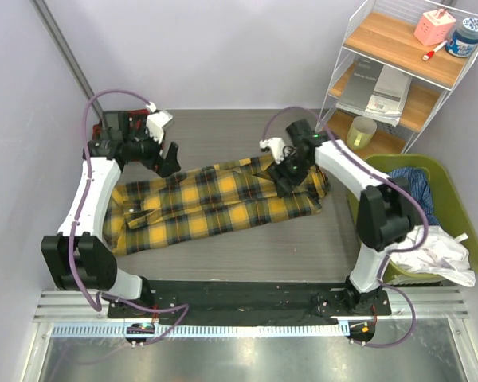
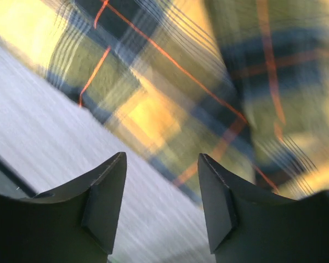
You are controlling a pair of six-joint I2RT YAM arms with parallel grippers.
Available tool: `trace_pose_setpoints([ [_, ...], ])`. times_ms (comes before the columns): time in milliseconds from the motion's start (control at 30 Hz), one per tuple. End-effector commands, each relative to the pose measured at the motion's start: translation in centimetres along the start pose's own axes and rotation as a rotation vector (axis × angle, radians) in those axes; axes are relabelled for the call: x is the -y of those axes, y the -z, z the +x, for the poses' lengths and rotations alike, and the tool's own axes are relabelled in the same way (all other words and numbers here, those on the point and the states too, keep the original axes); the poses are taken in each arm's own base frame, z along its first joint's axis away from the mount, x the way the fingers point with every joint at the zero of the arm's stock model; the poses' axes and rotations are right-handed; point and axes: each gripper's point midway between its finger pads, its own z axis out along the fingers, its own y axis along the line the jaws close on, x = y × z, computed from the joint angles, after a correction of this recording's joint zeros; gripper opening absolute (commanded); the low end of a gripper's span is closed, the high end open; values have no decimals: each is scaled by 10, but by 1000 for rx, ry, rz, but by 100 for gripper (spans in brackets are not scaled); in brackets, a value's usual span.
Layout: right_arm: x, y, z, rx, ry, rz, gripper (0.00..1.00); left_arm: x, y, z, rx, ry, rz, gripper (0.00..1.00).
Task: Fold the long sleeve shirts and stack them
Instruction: Fold the shirt
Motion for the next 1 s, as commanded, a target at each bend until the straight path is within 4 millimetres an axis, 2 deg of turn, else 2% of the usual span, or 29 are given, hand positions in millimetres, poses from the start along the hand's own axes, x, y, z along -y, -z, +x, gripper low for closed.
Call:
trace_pose_setpoints([
  [0, 10, -40, -7, -51, 19, 60, 59, -4, 16, 35, -63, 77, -66, 100],
  [200, 38, -87, -4, -144, 58, 94, 55, -1, 30, 74, -167, 120, -96, 100],
  [267, 48, -98, -8, -152, 87, 103, 54, -1, 31, 95, -220, 97, -101, 100],
  [300, 56, -99, -28, -117, 110, 122, 54, -1, 35, 105, -241, 71, -106, 100],
  [333, 65, -118, -26, -145, 115, 129, 54, 0, 36, 113, -260, 39, -105, 100],
  [367, 73, -125, -35, -137, 134, 142, 54, 6, 35, 135, -315, 20, -90, 100],
  [400, 87, -119, -72, -67, 181, 191, 54, 7, 37, 142, -334, -50, -70, 100],
  [433, 103, -145, -68, -99, 182, 215, 55, 11, 39, 149, -354, -90, -50, 100],
  [467, 114, -148, -84, -74, 196, 252, 55, 19, 42, 162, -398, -100, -18, 100],
  [500, 129, -133, -128, 26, 219, 325, 56, 26, 41, 175, -436, -142, 23, 100],
  [567, 146, -131, -155, 88, 222, 397, 62, 31, 41, 191, -493, -146, 59, 100],
  [600, 154, -109, -177, 148, 223, 462, 63, 33, 39, 198, -506, -147, 73, 99],
  [633, 156, -99, -191, 197, 233, 487, 65, 32, 36, 200, -508, -151, 77, 96],
  [667, 150, -79, -197, 226, 238, 495, 66, 33, 31, 202, -513, -156, 96, 94],
  [700, 148, -69, -208, 280, 249, 510, 68, 31, 25, 203, -507, -162, 98, 92],
  [767, 137, -38, -208, 322, 244, 522, 73, 35, 10, 204, -518, -172, 133, 86],
  [800, 128, -29, -215, 363, 252, 496, 76, 30, 3, 204, -529, -196, 111, 85],
  [867, 119, -21, -210, 371, 229, 475, 77, 35, -15, 211, -569, -220, 121, 81],
  [900, 112, -2, -213, 392, 224, 476, 78, 32, -18, 213, -585, -230, 107, 78],
  [967, 105, 9, -210, 404, 194, 460, 79, 28, -29, 211, -579, -225, 88, 76],
])
